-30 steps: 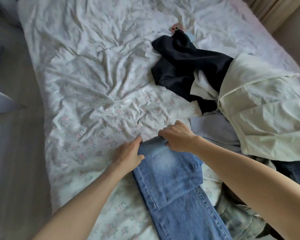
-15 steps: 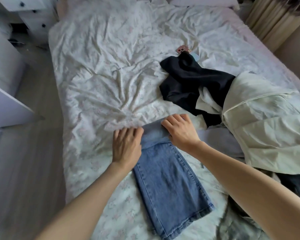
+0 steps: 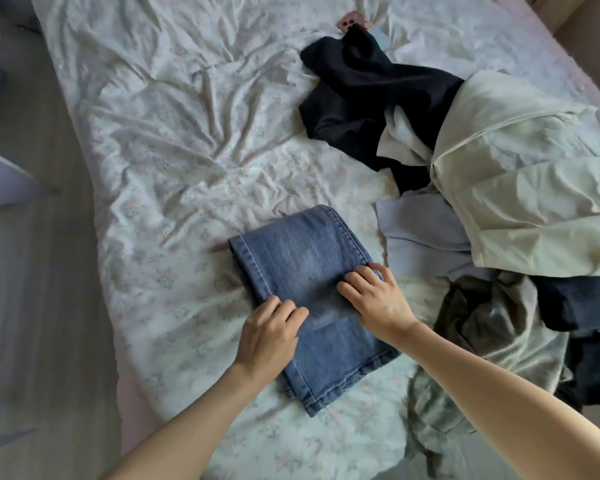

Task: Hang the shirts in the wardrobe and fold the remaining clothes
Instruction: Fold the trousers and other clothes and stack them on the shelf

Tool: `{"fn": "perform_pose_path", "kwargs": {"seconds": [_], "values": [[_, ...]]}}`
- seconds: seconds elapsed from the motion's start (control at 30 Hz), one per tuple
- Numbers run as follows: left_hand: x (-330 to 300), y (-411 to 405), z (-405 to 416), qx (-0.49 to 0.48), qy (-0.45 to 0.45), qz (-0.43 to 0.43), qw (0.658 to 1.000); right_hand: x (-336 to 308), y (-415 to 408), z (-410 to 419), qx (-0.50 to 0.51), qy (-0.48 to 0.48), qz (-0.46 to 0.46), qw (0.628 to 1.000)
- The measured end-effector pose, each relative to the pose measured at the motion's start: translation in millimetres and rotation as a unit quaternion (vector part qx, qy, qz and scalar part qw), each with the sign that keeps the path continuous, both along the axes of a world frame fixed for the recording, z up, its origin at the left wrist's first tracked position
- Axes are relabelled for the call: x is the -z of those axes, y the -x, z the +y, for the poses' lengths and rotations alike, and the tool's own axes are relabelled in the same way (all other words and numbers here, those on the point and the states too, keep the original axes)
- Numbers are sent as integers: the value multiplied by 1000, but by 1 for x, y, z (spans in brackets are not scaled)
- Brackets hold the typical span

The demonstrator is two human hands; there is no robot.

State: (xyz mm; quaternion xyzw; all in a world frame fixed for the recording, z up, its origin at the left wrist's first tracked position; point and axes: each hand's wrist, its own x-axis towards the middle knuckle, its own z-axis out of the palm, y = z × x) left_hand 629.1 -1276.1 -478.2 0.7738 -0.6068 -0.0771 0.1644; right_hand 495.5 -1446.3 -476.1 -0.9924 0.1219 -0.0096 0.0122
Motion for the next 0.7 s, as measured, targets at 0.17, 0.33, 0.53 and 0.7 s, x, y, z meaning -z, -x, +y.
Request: {"fn": "perform_pose_path", "kwargs": {"seconds": [0.17, 0.33, 0.53, 0.7], "values": [[5, 18, 8, 19, -3, 26, 999, 6, 22, 11, 16, 4, -10, 1000], [3, 35, 20, 55, -11, 41, 998, 10, 51, 25, 22, 2, -18, 1000], [9, 54, 31, 107, -15, 41, 993, 22, 82, 40, 15, -2, -3, 1000], [22, 74, 40, 168, -9, 39, 985, 31, 111, 54, 13, -17, 32, 999]]}}
